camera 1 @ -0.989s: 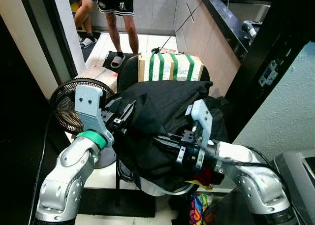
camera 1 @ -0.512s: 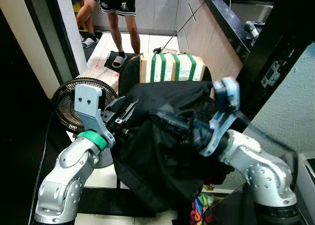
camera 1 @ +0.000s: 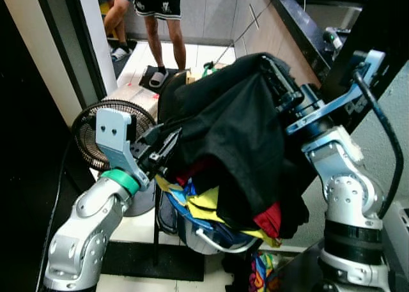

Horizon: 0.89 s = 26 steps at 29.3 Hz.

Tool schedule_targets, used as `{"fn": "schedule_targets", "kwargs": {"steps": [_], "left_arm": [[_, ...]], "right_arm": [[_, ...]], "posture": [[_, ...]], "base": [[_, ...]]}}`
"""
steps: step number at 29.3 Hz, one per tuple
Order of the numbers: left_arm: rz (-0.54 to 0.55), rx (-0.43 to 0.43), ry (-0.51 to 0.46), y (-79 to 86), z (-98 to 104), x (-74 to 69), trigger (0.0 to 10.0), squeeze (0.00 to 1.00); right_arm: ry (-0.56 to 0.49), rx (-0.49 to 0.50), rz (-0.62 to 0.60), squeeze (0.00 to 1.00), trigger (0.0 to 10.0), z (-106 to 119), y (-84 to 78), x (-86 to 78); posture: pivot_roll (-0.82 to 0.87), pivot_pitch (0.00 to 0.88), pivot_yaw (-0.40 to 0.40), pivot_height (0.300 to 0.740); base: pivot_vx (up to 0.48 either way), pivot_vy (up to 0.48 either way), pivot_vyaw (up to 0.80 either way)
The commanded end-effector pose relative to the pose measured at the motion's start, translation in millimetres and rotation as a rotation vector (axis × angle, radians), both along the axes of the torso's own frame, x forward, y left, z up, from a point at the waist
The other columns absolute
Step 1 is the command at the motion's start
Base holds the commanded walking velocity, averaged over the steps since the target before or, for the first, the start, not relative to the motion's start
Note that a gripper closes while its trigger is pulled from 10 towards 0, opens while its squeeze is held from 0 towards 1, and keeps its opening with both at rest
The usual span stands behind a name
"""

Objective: Clothes washing

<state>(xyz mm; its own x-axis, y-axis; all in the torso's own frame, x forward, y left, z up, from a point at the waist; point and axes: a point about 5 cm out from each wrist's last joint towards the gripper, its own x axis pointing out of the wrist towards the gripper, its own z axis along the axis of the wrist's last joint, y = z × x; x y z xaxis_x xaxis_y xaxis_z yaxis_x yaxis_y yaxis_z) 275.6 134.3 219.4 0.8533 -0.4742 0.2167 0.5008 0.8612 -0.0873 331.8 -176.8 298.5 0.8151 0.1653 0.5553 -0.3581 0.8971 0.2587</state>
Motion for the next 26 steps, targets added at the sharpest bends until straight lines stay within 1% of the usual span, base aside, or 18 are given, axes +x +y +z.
{"fn": "schedule_targets", "kwargs": {"steps": [1, 4, 6, 9, 10, 12, 13, 14, 16, 17, 18, 19, 20, 22, 23, 24, 25, 26], "left_arm": [[-0.013, -0.001, 0.0, -1.4, -0.7, -2.2, 10.0, 0.0], [0.029, -0.002, -0.007, 2.3, 2.3, 1.7, 10.0, 0.0], [0.056, -0.005, -0.012, 4.7, 4.3, 4.5, 10.0, 0.0], [0.056, -0.005, -0.012, 4.7, 4.3, 4.5, 10.0, 0.0], [0.08, 0.003, -0.016, 6.5, 5.7, 7.3, 10.0, 0.0], [0.08, 0.003, -0.016, 6.5, 5.7, 7.3, 10.0, 0.0], [0.082, 0.011, -0.016, 6.5, 5.4, 7.7, 10.0, 0.0], [0.073, 0.022, -0.014, 5.2, 4.3, 7.2, 10.0, 0.0], [0.073, 0.022, -0.014, 5.2, 4.3, 7.2, 10.0, 0.0], [0.062, 0.031, -0.014, 3.2, 3.7, 6.7, 10.0, 0.0], [0.05, 0.038, -0.015, 1.1, 3.5, 6.2, 10.0, 0.0], [0.039, 0.043, -0.016, -0.7, 3.4, 5.6, 10.0, 0.0], [0.033, 0.045, -0.017, -1.7, 3.5, 5.3, 10.0, 0.0], [0.033, 0.045, -0.017, -1.7, 3.5, 5.3, 10.0, 0.0], [0.017, 0.055, -0.019, -2.8, 3.3, 4.0, 10.0, 0.0], [0.017, 0.055, -0.019, -2.8, 3.3, 4.0, 10.0, 0.0], [0.012, 0.059, -0.019, -3.1, 3.2, 3.5, 10.0, 0.0], [0.012, 0.059, -0.019, -3.1, 3.2, 3.5, 10.0, 0.0]], "right_arm": [[-0.036, 0.018, -0.107, 0.0, 0.0, 6.9, -10.8, -0.7], [-0.047, -0.003, -0.157, 0.0, 0.0, 7.9, -14.9, -1.4], [-0.036, -0.014, -0.156, 0.0, 0.0, 5.7, -13.1, -0.3], [-0.036, -0.014, -0.156, 0.0, 0.0, 5.7, -13.1, -0.3], [-0.007, -0.047, -0.129, 0.0, 0.8, -2.3, -6.2, 1.5], [-0.007, -0.047, -0.129, 0.0, 0.8, -2.3, -6.2, 1.5], [0.003, -0.064, -0.117, 0.0, 0.8, -6.8, -2.4, 2.2], [0.014, -0.065, -0.08, 0.0, 0.3, -12.8, 3.0, 1.9], [0.014, -0.065, -0.08, 0.0, 0.3, -12.8, 3.0, 1.9], [0.025, -0.043, -0.049, 0.0, 0.0, -18.1, 7.5, 2.1], [0.022, 0.02, -0.021, 0.0, 0.0, -20.2, 8.9, 1.4], [0.007, 0.138, 0.007, 0.0, 0.0, -18.9, 4.7, 0.3], [-0.006, 0.218, 0.021, 0.0, 0.0, -17.7, 0.9, -0.5], [-0.006, 0.218, 0.021, 0.0, 0.0, -17.7, 0.9, -0.5], [-0.082, 0.277, 0.195, 0.0, 0.0, -6.6, 3.7, -8.6], [-0.082, 0.277, 0.195, 0.0, 0.0, -6.6, 3.7, -8.6], [-0.108, 0.258, 0.284, 0.0, 0.0, -2.4, 9.4, -13.1], [-0.108, 0.258, 0.284, 0.0, 0.0, -2.4, 9.4, -13.1]], "posture": [[0.12, 0.023, 0.016, 0.74], [0.12, 0.023, 0.016, 0.74], [0.12, 0.023, 0.016, 0.74], [0.12, 0.023, 0.016, 0.74], [0.12, 0.023, 0.023, 0.74], [0.12, 0.023, 0.023, 0.74], [0.12, 0.023, 0.023, 0.74], [0.12, 0.023, 0.027, 0.74], [0.12, 0.023, 0.027, 0.74], [0.12, 0.023, 0.027, 0.74], [0.12, 0.023, 0.027, 0.74], [0.12, 0.019, 0.031, 0.74], [0.12, 0.019, 0.031, 0.74], [0.12, 0.019, 0.031, 0.74], [0.12, 0.014, 0.037, 0.74], [0.12, 0.014, 0.037, 0.74], [0.12, 0.014, 0.037, 0.74], [0.12, 0.014, 0.037, 0.74]], "base": [[0.0, 0.0, 0.0], [0.0, 0.0, 0.0], [0.0, 0.0, 0.0], [0.0, 0.0, 0.0], [0.0, 0.0, 0.0], [0.0, 0.0, 0.0], [0.0, 0.0, 0.0], [0.0, 0.0, 0.0], [0.0, 0.0, 0.0], [0.0, 0.0, 0.0], [0.0, 0.0, 0.0], [0.0, 0.0, 0.0], [0.0, 0.0, 0.0], [0.0, 0.0, 0.0], [0.0, 0.0, 0.0], [0.0, 0.0, 0.0], [0.0, 0.0, 0.0], [0.0, 0.0, 0.0]]}}
